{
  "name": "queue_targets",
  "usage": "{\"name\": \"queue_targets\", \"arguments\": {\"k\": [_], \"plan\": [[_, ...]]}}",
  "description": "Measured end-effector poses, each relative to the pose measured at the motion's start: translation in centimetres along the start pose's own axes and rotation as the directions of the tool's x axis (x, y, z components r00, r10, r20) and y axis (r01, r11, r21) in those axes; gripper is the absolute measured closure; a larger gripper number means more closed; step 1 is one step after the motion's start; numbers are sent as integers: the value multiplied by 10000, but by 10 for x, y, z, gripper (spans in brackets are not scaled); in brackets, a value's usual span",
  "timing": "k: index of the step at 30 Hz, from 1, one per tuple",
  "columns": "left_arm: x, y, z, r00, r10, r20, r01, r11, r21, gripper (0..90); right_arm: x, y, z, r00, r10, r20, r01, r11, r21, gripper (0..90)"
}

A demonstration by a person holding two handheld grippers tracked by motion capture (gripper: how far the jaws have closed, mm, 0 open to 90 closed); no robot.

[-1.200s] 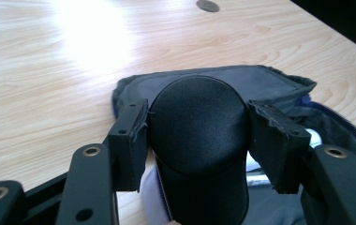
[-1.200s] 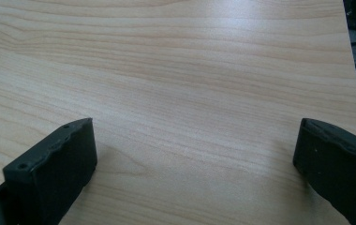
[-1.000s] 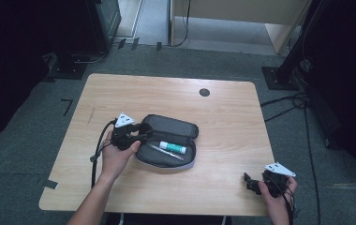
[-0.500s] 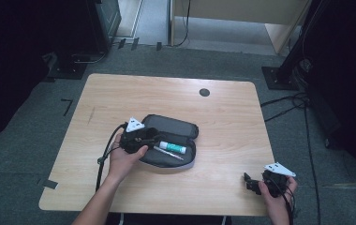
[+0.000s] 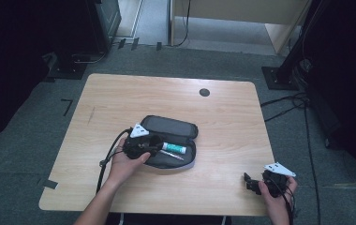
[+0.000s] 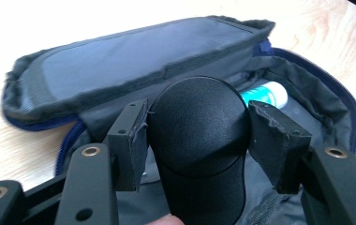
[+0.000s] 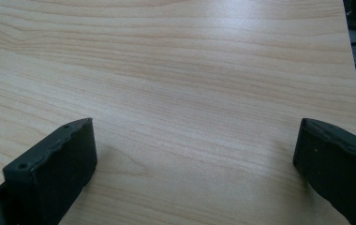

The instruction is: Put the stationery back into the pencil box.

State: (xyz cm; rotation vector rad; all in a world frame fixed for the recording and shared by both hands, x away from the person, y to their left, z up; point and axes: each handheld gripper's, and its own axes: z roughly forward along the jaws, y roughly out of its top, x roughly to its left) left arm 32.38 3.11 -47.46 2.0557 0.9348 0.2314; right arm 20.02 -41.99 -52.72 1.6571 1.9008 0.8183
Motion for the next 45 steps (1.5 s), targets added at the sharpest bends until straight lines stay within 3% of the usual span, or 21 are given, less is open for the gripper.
{"name": "queue_targets", "arguments": {"k": [6, 15, 21, 33, 39, 45], "plan": [[-5, 0, 4, 9996, 52, 281, -53, 10000, 62, 420, 0, 0, 0, 10000, 0, 0, 0, 10000, 1, 0], [-12, 1, 9, 9955, 282, 910, -339, 9975, 616, 417, 0, 0, 0, 10000, 15, -5, -15, 10000, 8, 0], [-12, 1, 8, 9936, 191, 1118, -261, 9977, 621, 384, 0, 0, 0, 10000, 16, -5, -16, 10000, 14, 0], [-4, -3, -5, 9943, -78, 1065, 54, 9997, 229, 441, 0, 0, 0, 10000, 11, -5, -11, 10000, 8, 0], [2, -3, -14, 9961, -280, 836, 288, 9995, -94, 404, 0, 0, 0, 10000, 11, -6, -11, 10000, 12, 0], [12, -6, -30, 9984, -521, 241, 532, 9975, -468, 286, 0, 0, 0, 10000, 12, -6, -12, 10000, 11, 0]]}}
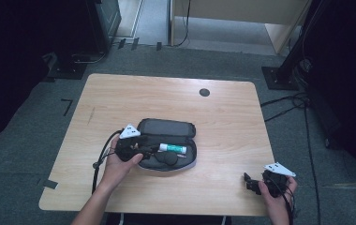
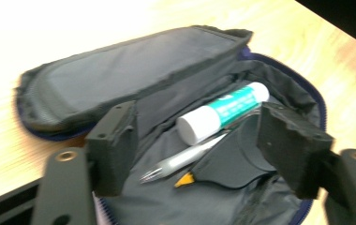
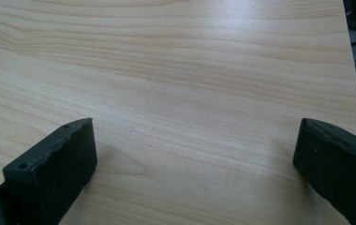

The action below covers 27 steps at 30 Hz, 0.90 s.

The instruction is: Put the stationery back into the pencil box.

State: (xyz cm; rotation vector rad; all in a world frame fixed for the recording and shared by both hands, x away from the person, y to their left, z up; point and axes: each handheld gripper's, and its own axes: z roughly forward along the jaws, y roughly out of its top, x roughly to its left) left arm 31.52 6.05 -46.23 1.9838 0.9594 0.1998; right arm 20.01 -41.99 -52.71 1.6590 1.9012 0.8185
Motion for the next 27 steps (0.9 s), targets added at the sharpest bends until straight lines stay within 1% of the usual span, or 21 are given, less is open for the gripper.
{"name": "queue_targets", "arguments": {"k": [2, 3, 4, 7, 8, 10, 11, 13, 14, 15, 16, 17, 18, 20, 21, 23, 26, 27], "plan": [[5, -1, -5, 9998, -156, -155, 155, 9998, -108, 267, 0, 0, 0, 10000, -17, 6, 17, 10000, -10, 0], [5, -1, -5, 9998, -156, -155, 155, 9998, -108, 255, 0, 0, 0, 10000, -4, 1, 4, 10000, -1, 0], [9, -2, -11, 9992, -294, -256, 288, 9993, -253, 249, 0, 0, 0, 10000, -41, -4, 41, 10000, 4, 0], [13, -3, -16, 9983, -346, -477, 332, 9990, -313, 202, 0, 0, 0, 10000, -4, -4, 4, 10000, 2, 0], [17, -4, -21, 9966, -438, -694, 412, 9984, -380, 183, 0, 0, 0, 10000, -3, 1, 3, 10000, 0, 0], [21, -5, -25, 9943, -549, -919, 513, 9978, -411, 143, 0, 0, 0, 10000, -14, 0, 14, 10000, -4, 0], [23, -6, -28, 9935, -622, -956, 581, 9973, -452, 136, 0, 0, 0, 10000, -4, -5, 4, 10000, 3, 0], [26, -8, -32, 9901, -774, -1168, 715, 9960, -539, 102, 0, 0, 0, 10000, -18, 0, 18, 10000, -6, 0], [28, -9, -35, 9893, -745, -1255, 681, 9962, -543, 95, 0, 0, 0, 10000, -4, -3, 4, 10000, 3, 0], [29, -10, -37, 9881, -814, -1309, 745, 9956, -566, 93, 0, 0, 0, 10000, -20, 1, 20, 10000, -6, 0], [30, -11, -39, 9869, -808, -1400, 735, 9957, -566, 76, 0, 0, 0, 10000, 2, -4, -2, 10000, 4, 0], [30, -11, -39, 9869, -808, -1400, 735, 9957, -566, 50, 0, 0, 0, 10000, 2, -4, -2, 10000, 4, 0], [33, -14, -42, 9842, -804, -1577, 732, 9960, -509, 0, 0, 0, 0, 10000, -1, -6, 1, 10000, 5, 0], [36, -18, -46, 9755, -999, -1958, 895, 9941, -615, 0, 0, 0, 0, 10000, -39, -3, 39, 10000, 4, 0], [38, -20, -48, 9730, -1090, -2036, 984, 9932, -615, 0, 0, 0, 0, 10000, -3, -4, 3, 10000, 5, 0], [42, -25, -51, 9723, -1183, -2018, 1073, 9921, -647, 0, 0, 0, 0, 10000, -1, 1, 1, 10000, -14, 0], [48, -32, -57, 9639, -1408, -2260, 1293, 9895, -649, 0, 0, 0, 0, 10000, -2, 1, 2, 10000, -11, 0], [48, -32, -57, 9639, -1408, -2260, 1293, 9895, -649, 0, 0, 0, 0, 10000, -18, 1, 18, 10000, -5, 0]]}}
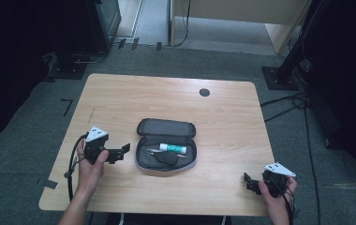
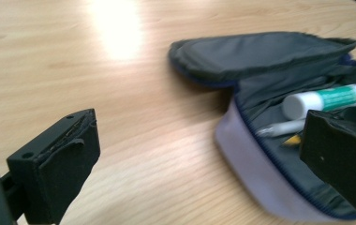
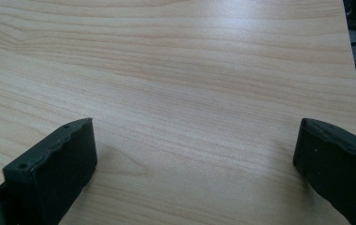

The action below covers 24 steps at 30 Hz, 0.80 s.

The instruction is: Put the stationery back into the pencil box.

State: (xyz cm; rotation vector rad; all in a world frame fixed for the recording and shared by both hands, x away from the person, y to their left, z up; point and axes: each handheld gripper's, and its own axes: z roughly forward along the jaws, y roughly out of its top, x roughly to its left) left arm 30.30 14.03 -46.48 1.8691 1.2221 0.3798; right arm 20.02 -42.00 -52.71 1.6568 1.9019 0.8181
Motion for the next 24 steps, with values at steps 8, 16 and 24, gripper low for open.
{"name": "queue_targets", "arguments": {"k": [8, 16, 24], "plan": [[21, -19, -14, 9974, -187, -697, 198, 9997, 155, 0, 0, 0, 0, 10000, 30, 1, -30, 10000, 0, 0], [40, -44, -30, 9851, -572, -1623, 626, 9976, 281, 0, 0, 0, 0, 10000, 13, -6, -13, 10000, 28, 0], [53, -68, -40, 9657, -377, -2569, 624, 9941, 887, 0, 0, 0, 0, 10000, 34, -1, -34, 10000, 24, 0]]}}
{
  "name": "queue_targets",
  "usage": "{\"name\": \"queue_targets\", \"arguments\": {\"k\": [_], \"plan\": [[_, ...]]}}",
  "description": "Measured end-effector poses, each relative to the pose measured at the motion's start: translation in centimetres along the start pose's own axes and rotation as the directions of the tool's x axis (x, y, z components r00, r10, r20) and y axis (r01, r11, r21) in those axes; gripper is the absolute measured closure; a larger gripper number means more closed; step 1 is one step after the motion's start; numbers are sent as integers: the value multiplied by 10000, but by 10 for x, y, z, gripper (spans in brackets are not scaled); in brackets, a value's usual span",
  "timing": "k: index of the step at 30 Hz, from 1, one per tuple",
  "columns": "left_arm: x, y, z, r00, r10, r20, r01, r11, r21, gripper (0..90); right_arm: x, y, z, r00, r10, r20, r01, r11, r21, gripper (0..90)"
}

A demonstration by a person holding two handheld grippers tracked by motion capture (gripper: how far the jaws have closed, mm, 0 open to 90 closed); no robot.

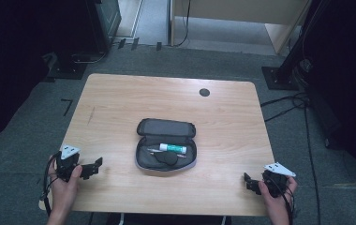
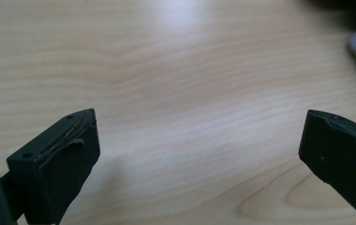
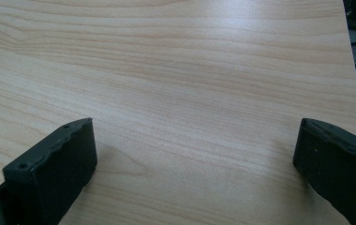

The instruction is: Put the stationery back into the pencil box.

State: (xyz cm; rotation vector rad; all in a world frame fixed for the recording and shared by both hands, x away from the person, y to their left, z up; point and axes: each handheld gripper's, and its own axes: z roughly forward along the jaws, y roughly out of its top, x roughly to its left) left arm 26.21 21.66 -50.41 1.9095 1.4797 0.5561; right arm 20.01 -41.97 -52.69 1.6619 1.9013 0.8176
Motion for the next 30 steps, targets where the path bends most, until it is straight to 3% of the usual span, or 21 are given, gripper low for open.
{"name": "queue_targets", "arguments": {"k": [4, 10, 24, 30], "plan": [[6, -11, -1, 9989, 65, -470, -53, 9996, 265, 0, 0, 0, 0, 10000, -4, -3, 4, 10000, 0, 0], [6, -18, 1, 9973, 242, -697, -208, 9986, 488, 0, 0, 0, 0, 10000, 0, 0, 0, 10000, 1, 0], [5, -19, 1, 9971, 264, -721, -234, 9988, 421, 0, 0, 0, 0, 10000, -4, -6, 4, 10000, 13, 0], [3, -19, 2, 9963, 96, -858, -61, 9991, 410, 0, 2, 2, 2, 9998, 137, 163, -137, 9999, -10, 0]]}}
